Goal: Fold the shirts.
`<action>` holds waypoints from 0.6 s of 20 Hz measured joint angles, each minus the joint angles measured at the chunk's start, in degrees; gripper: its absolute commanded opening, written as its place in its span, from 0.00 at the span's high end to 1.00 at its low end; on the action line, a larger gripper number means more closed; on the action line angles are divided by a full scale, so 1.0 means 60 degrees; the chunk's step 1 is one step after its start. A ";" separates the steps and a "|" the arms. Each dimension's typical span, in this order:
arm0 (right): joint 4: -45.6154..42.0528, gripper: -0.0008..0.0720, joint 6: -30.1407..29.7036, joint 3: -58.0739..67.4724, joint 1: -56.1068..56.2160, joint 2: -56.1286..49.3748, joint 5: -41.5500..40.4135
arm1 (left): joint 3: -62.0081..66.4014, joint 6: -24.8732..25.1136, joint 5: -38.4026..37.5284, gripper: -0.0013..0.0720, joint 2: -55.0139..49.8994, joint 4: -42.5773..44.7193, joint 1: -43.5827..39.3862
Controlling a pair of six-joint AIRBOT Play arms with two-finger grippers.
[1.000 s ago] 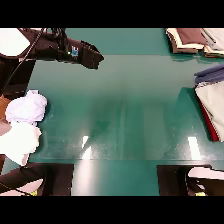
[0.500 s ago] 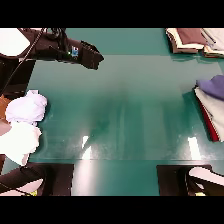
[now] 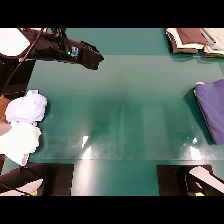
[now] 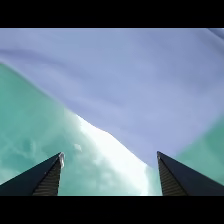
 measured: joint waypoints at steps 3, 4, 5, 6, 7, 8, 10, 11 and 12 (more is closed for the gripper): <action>0.1093 0.09 -0.0004 0.0769 0.1060 0.0069 -0.0153 | 0.0000 0.0000 0.0120 0.95 0.0000 0.0022 0.0000; 0.1370 0.09 0.0000 0.1060 0.1617 0.0080 -0.0259 | 0.0000 0.0000 0.0160 0.95 0.0000 0.0055 0.0000; 0.1606 0.10 -0.0004 0.1337 0.2251 0.0091 -0.0368 | 0.0000 0.0000 0.0178 0.95 0.0000 0.0084 0.0000; 0.1763 0.22 -0.0004 0.1570 0.2881 0.0095 -0.0521 | 0.0000 0.0000 0.0222 0.95 0.0000 0.0087 0.0000; 0.1861 0.36 -0.0004 0.1796 0.3588 0.0095 -0.0678 | 0.0000 0.0000 0.0233 0.95 0.0000 0.0095 0.0000; 0.1956 0.55 -0.0004 0.1989 0.4244 0.0102 -0.0845 | 0.0000 0.0000 0.0244 0.95 0.0000 0.0098 0.0000; 0.2065 0.97 -0.0007 0.2331 0.5552 0.0106 -0.1122 | 0.0000 0.0000 0.0266 0.95 0.0000 0.0109 0.0000; 0.2087 0.97 -0.0015 0.2481 0.6164 0.0106 -0.1271 | 0.0000 0.0000 0.0273 0.95 0.0000 0.0117 0.0000; 0.2109 0.97 -0.0044 0.2608 0.6706 0.0106 -0.1388 | 0.0000 0.0000 0.0277 0.95 0.0000 0.0117 0.0000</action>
